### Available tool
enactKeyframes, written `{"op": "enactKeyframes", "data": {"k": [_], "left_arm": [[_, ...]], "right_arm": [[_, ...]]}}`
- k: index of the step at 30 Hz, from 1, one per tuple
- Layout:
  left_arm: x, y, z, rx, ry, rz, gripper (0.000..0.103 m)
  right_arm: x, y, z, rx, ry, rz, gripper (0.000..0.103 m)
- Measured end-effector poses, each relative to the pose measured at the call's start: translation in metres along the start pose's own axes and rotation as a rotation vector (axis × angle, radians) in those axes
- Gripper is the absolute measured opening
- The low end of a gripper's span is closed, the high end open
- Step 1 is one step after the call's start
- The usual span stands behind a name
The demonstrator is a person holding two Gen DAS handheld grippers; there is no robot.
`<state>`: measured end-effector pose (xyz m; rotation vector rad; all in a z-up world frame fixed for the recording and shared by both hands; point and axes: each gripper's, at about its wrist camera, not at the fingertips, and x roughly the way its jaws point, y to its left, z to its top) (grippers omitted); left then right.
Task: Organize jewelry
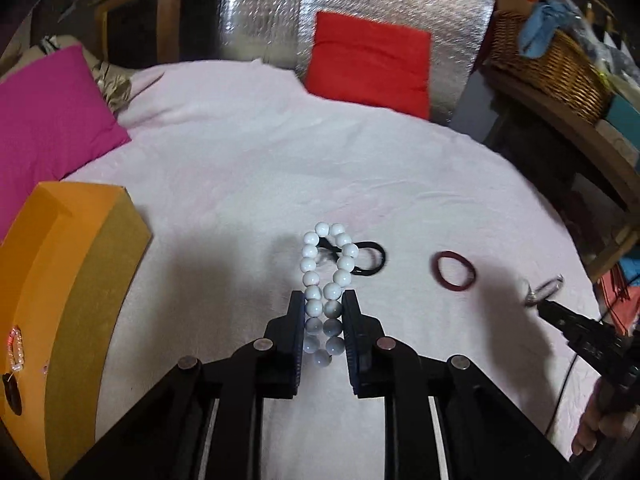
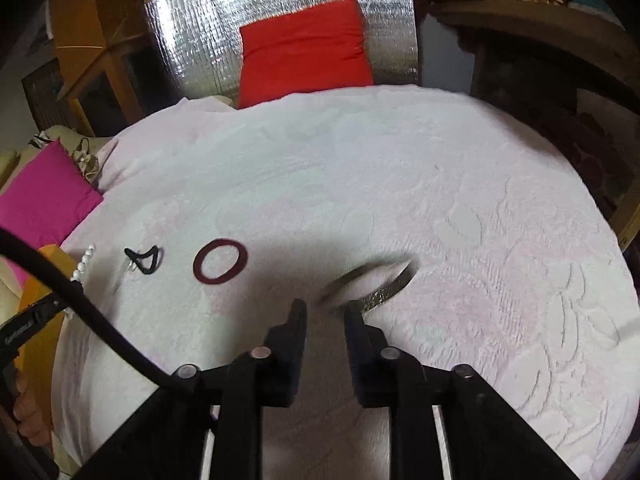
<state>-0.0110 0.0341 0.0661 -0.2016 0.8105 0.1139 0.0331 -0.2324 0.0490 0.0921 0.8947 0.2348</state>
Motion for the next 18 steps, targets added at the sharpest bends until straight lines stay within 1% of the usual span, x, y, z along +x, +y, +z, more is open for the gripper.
{"op": "enactKeyframes", "data": {"k": [3, 6, 7, 9, 10, 11, 12, 16, 17, 18], "left_arm": [[-0.004, 0.002, -0.004, 0.003, 0.0, 0.013, 0.019], [-0.002, 0.002, -0.012, 0.013, 0.022, 0.016, 0.019], [-0.002, 0.001, -0.013, 0.019, 0.027, 0.015, 0.019], [-0.004, -0.003, -0.014, 0.032, 0.026, 0.005, 0.019], [-0.004, -0.004, -0.014, 0.036, 0.022, 0.003, 0.019], [-0.005, -0.006, -0.014, 0.039, 0.02, -0.001, 0.019], [-0.005, -0.008, -0.015, 0.042, 0.021, -0.008, 0.019], [-0.002, -0.017, -0.015, 0.061, 0.03, -0.033, 0.019], [-0.002, -0.02, -0.015, 0.068, 0.03, -0.033, 0.019], [-0.001, -0.022, -0.015, 0.075, 0.029, -0.034, 0.019]], "right_arm": [[0.002, -0.001, -0.002, 0.012, 0.037, -0.001, 0.021], [-0.006, -0.015, 0.0, 0.058, 0.017, 0.01, 0.022], [-0.009, -0.022, 0.002, 0.081, 0.02, 0.026, 0.027], [-0.013, -0.04, 0.004, 0.144, 0.039, 0.048, 0.041], [-0.015, -0.047, 0.003, 0.171, 0.037, 0.053, 0.06], [-0.018, -0.056, 0.002, 0.202, 0.031, 0.062, 0.069], [-0.02, -0.061, 0.001, 0.214, 0.027, 0.071, 0.073], [-0.027, -0.079, 0.005, 0.284, 0.02, 0.121, 0.073], [-0.029, -0.083, 0.006, 0.304, 0.007, 0.128, 0.073], [-0.03, -0.086, 0.005, 0.31, 0.001, 0.117, 0.073]]}}
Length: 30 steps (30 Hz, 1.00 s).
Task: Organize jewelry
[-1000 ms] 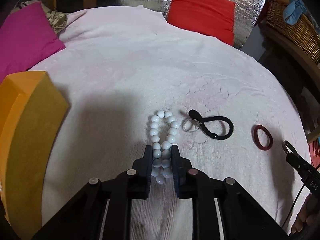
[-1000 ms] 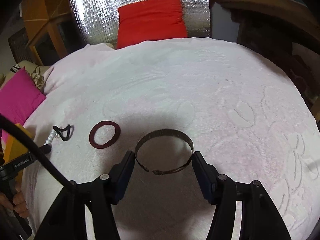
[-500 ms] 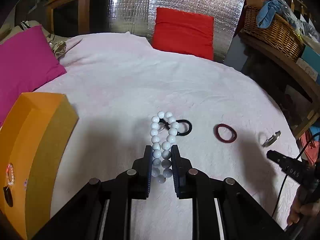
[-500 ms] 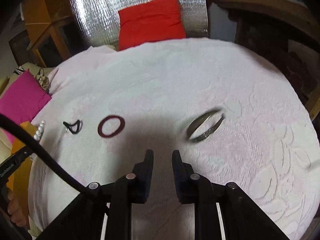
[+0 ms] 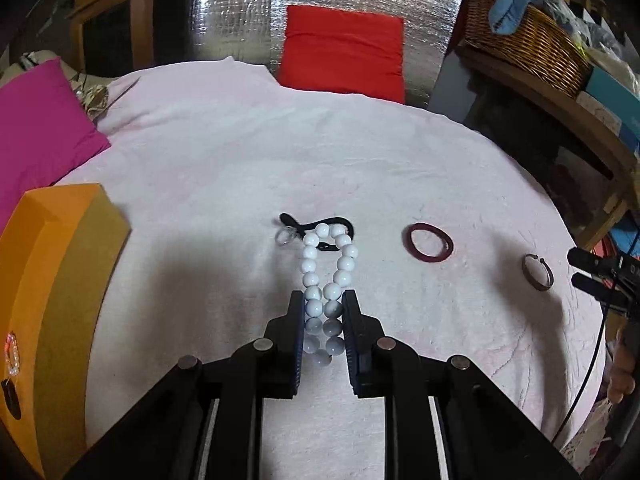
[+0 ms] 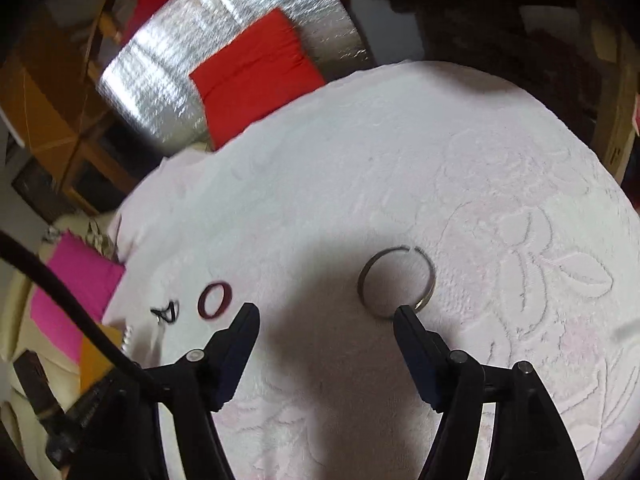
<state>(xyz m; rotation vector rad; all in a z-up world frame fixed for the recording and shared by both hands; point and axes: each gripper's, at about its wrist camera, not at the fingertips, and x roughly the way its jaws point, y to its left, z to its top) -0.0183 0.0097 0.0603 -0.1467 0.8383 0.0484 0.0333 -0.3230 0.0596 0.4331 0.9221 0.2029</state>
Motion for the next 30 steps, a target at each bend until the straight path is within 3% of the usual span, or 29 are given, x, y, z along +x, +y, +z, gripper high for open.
{"op": "enactKeyframes", "data": {"k": [1, 5, 9, 12, 15, 17, 20, 21, 22, 26, 28, 30], "left_arm": [[0.0, -0.002, 0.0, 0.004, -0.002, -0.006, 0.012], [-0.001, -0.005, 0.002, 0.01, -0.008, -0.021, 0.011], [0.003, -0.005, 0.004, 0.015, 0.006, -0.03, 0.011], [0.007, 0.011, 0.008, -0.036, 0.021, -0.05, 0.011], [0.007, 0.035, 0.011, -0.086, 0.01, -0.016, 0.011], [0.007, 0.051, 0.012, -0.121, 0.014, -0.03, 0.012], [0.012, 0.062, 0.009, -0.128, 0.044, -0.028, 0.03], [0.014, 0.063, 0.007, -0.123, 0.053, -0.026, 0.044], [0.016, 0.063, 0.006, -0.113, 0.062, -0.028, 0.05], [0.018, 0.053, 0.005, -0.08, 0.072, -0.078, 0.054], [0.02, 0.04, 0.004, -0.041, 0.078, -0.096, 0.07], [0.022, 0.027, 0.003, -0.005, 0.077, -0.097, 0.074]], "right_arm": [[0.001, -0.002, 0.001, -0.002, -0.004, -0.024, 0.073], [0.015, -0.01, 0.005, 0.019, -0.012, -0.15, 0.073], [0.041, -0.009, 0.003, -0.016, 0.037, -0.205, 0.073], [0.058, 0.002, -0.002, -0.085, 0.051, -0.28, 0.073], [0.066, 0.017, -0.009, -0.16, 0.027, -0.348, 0.074], [0.071, 0.024, -0.014, -0.202, 0.014, -0.398, 0.068], [0.075, 0.033, -0.018, -0.253, -0.001, -0.442, 0.061], [0.076, 0.035, -0.018, -0.249, -0.004, -0.444, 0.061], [0.076, 0.035, -0.018, -0.244, -0.005, -0.444, 0.061], [0.072, 0.03, -0.016, -0.219, -0.003, -0.416, 0.061], [0.064, 0.03, -0.017, -0.2, -0.001, -0.361, 0.061], [0.058, 0.039, -0.019, -0.197, -0.009, -0.31, 0.061]]}}
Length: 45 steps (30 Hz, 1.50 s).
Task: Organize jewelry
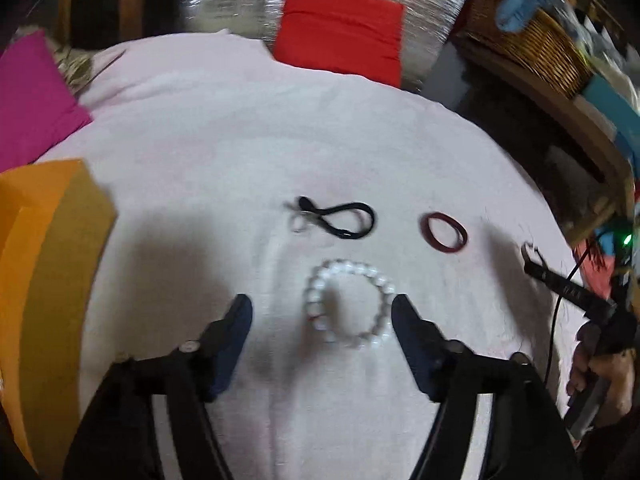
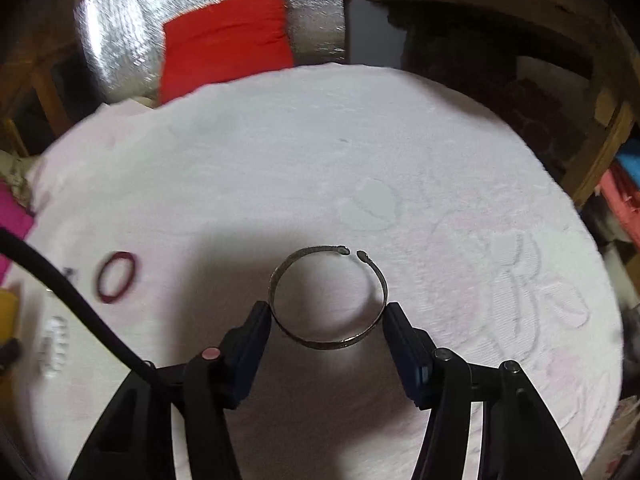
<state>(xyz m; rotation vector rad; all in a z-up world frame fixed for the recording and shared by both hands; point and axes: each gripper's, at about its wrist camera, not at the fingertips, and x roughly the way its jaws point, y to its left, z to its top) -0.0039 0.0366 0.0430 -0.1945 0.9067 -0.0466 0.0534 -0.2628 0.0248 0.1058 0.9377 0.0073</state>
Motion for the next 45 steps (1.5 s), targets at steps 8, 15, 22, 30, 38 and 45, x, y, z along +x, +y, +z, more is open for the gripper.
{"op": "enactKeyframes", "data": {"k": [8, 15, 22, 30, 38, 45], "left_arm": [[0.039, -0.028, -0.006, 0.112, 0.075, 0.095, 0.074], [0.036, -0.023, -0.002, 0.101, 0.025, 0.113, 0.035], [0.029, -0.001, 0.002, 0.038, 0.014, 0.1, 0.01], [0.017, 0.02, 0.008, -0.042, -0.027, 0.079, 0.009], [-0.028, 0.025, 0.009, -0.059, -0.12, 0.041, 0.01], [-0.079, 0.022, 0.009, -0.044, -0.244, 0.052, 0.01]], "right_arm": [[-0.018, 0.027, -0.006, -0.041, -0.03, 0.072, 0.061], [-0.015, 0.025, -0.008, -0.033, -0.01, 0.078, 0.061], [-0.022, 0.031, -0.007, -0.04, -0.029, 0.113, 0.061], [-0.034, 0.053, -0.011, -0.07, -0.055, 0.231, 0.061], [-0.047, 0.094, -0.022, -0.146, -0.093, 0.333, 0.061], [-0.054, 0.126, -0.034, -0.2, -0.105, 0.374, 0.061]]}}
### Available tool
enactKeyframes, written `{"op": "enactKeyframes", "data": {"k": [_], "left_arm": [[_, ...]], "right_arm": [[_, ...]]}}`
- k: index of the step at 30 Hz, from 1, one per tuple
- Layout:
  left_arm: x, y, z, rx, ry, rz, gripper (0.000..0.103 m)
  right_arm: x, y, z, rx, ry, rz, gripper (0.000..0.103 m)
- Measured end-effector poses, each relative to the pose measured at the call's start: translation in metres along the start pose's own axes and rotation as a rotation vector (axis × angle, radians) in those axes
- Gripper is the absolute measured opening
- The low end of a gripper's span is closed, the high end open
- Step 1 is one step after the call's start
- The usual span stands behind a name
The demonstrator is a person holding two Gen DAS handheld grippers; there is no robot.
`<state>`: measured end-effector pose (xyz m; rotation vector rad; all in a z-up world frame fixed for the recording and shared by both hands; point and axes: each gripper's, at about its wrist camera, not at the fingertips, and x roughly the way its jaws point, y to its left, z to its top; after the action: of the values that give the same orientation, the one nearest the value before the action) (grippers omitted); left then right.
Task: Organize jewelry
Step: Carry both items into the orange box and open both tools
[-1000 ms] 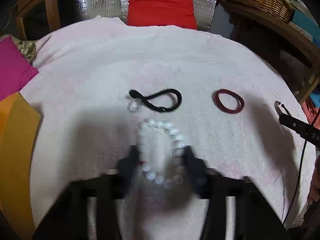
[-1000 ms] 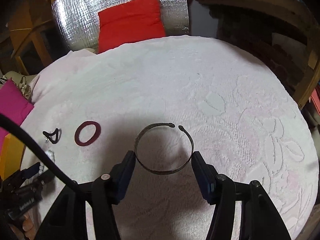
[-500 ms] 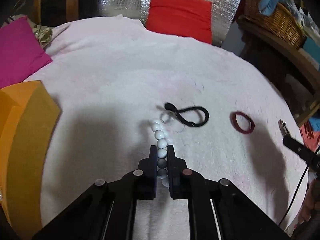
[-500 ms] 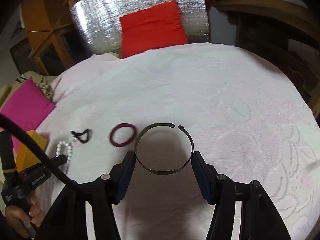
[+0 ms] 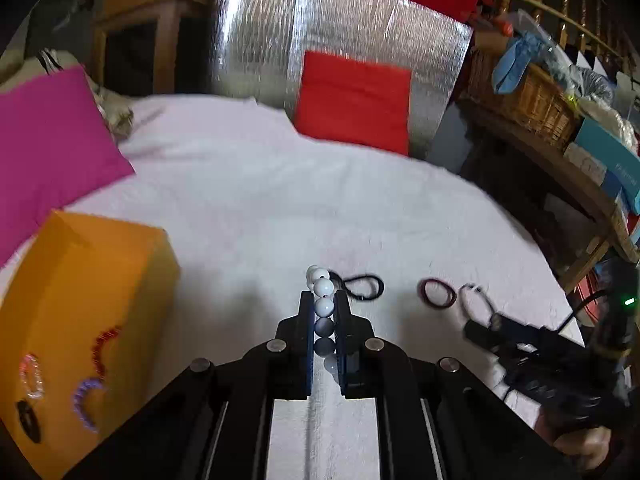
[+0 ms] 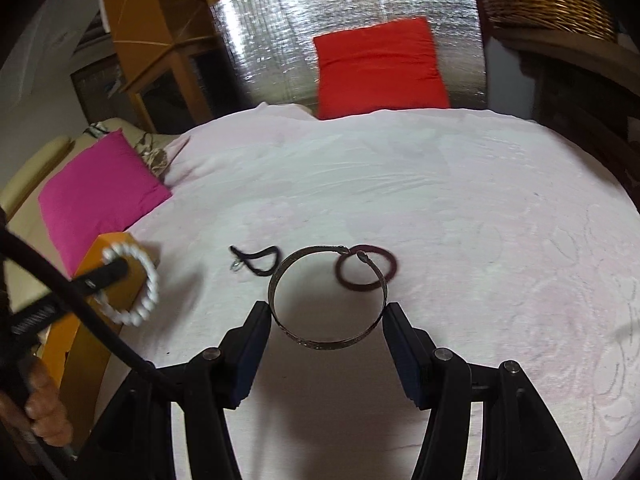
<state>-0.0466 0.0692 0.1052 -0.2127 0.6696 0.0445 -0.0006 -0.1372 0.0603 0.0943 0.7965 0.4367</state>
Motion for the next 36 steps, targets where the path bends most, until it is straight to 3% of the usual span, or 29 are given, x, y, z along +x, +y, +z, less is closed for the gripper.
{"op": "enactKeyframes", "data": {"k": [8, 14, 23, 30, 36], "left_arm": [[-0.049, 0.036, 0.011, -0.045, -0.138, 0.104, 0.01], [-0.077, 0.095, 0.007, -0.156, -0.164, 0.184, 0.01], [-0.11, 0.171, -0.033, -0.327, -0.112, 0.302, 0.01], [-0.112, 0.201, -0.085, -0.502, -0.011, 0.287, 0.01], [-0.094, 0.21, -0.098, -0.566, 0.058, 0.303, 0.01]], "right_arm": [[-0.003, 0.039, 0.002, -0.054, -0.022, 0.065, 0.061], [0.007, 0.108, 0.019, -0.13, -0.006, 0.171, 0.061], [0.038, 0.217, 0.044, -0.204, 0.085, 0.307, 0.061], [0.085, 0.3, 0.035, -0.263, 0.253, 0.344, 0.061], [0.132, 0.357, 0.016, -0.323, 0.382, 0.322, 0.061]]}}
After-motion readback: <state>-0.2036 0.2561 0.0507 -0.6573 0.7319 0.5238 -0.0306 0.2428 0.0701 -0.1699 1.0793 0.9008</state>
